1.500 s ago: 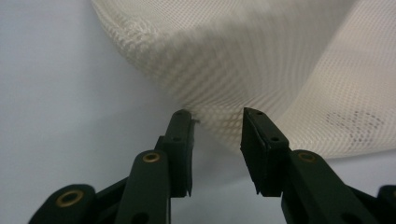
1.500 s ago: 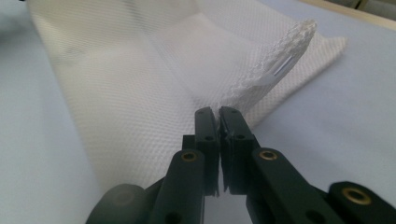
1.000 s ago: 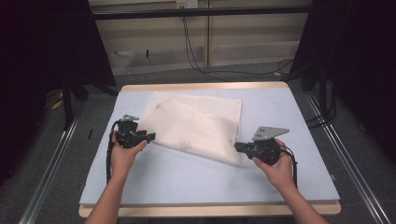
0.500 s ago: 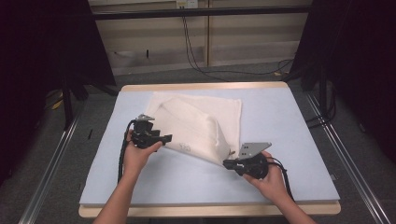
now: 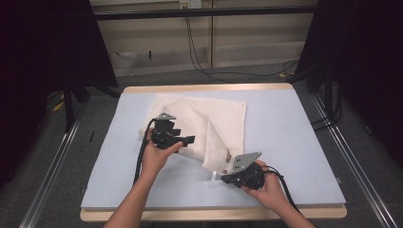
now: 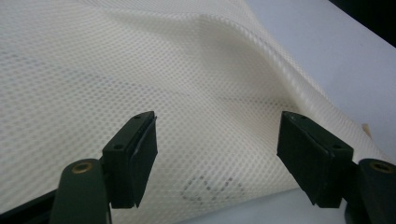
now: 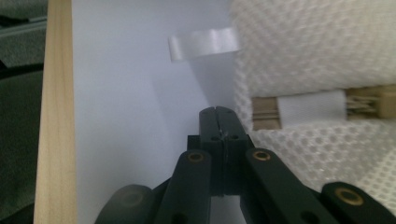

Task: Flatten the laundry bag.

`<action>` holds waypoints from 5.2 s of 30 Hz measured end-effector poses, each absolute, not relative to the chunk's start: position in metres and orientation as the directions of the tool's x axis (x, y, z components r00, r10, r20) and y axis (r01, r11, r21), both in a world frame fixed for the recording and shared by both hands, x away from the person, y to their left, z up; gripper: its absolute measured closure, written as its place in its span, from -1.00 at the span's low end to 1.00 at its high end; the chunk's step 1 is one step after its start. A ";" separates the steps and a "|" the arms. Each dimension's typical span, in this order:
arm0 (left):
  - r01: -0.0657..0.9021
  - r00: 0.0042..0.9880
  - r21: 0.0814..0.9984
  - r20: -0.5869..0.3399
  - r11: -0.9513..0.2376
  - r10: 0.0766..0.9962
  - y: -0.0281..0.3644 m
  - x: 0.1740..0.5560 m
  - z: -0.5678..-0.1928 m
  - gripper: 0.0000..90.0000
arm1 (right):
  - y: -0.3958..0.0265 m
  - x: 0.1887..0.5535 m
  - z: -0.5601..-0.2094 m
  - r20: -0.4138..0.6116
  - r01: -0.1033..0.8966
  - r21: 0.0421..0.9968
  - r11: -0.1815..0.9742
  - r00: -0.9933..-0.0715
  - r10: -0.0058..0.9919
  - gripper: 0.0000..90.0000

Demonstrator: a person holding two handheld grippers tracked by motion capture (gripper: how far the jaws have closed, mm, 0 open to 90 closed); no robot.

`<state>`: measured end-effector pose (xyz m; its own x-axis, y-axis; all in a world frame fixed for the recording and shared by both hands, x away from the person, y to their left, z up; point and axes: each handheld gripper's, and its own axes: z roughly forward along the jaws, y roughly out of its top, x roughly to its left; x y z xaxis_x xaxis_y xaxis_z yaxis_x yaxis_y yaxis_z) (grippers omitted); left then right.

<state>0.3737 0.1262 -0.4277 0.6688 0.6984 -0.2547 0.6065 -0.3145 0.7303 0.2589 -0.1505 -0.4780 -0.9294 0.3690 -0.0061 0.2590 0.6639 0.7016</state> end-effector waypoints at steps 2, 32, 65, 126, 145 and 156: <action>0.612 0.676 0.727 -0.275 -0.313 0.683 0.113 0.375 -0.432 -0.33 | -0.150 0.259 -0.478 -0.003 0.265 0.701 0.662 -0.927 0.374 1.00; 0.658 0.685 0.671 -0.344 -0.342 0.643 0.063 0.376 -0.418 -0.22 | -0.154 0.265 -0.479 0.021 0.312 0.704 0.638 -0.907 0.420 1.00; 0.629 0.728 0.643 -0.291 -0.437 0.621 0.091 0.326 -0.440 0.93 | -0.207 0.296 -0.458 -0.031 0.451 0.754 0.478 -0.702 0.711 0.29; 0.660 0.583 0.699 -0.244 -0.276 0.775 0.198 0.324 -0.434 0.41 | -0.140 0.312 -0.460 0.079 0.359 0.785 0.505 -0.866 0.494 0.96; 0.702 0.470 0.689 -0.261 -0.179 0.843 0.258 0.326 -0.447 0.56 | -0.180 0.301 -0.457 0.065 0.451 0.771 0.451 -0.759 0.648 0.27; 0.688 0.467 0.705 -0.248 -0.173 0.849 0.270 0.323 -0.443 0.55 | -0.210 0.311 -0.480 0.062 0.630 0.683 0.369 -0.554 0.830 0.21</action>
